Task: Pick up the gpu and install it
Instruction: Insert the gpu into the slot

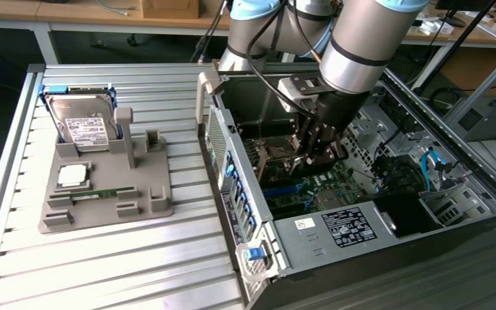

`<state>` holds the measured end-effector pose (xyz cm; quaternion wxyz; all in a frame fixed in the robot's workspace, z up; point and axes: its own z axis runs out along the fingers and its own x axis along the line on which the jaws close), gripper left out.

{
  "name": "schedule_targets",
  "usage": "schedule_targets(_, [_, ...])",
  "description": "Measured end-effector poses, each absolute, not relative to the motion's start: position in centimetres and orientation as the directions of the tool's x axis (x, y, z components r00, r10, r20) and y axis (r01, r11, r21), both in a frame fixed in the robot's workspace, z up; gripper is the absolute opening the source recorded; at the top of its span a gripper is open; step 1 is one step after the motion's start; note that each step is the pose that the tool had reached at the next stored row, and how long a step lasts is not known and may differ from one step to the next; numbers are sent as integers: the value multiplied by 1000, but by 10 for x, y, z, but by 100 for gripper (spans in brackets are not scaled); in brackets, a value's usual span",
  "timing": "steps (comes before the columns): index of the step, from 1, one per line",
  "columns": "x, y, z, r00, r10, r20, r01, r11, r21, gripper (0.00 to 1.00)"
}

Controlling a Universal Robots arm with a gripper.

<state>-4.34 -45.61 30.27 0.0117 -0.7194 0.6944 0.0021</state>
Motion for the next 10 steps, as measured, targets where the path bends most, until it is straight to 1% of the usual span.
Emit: schedule_targets(10, [-52,-456,301,33,-999,-19,-999,-32,-14,27])
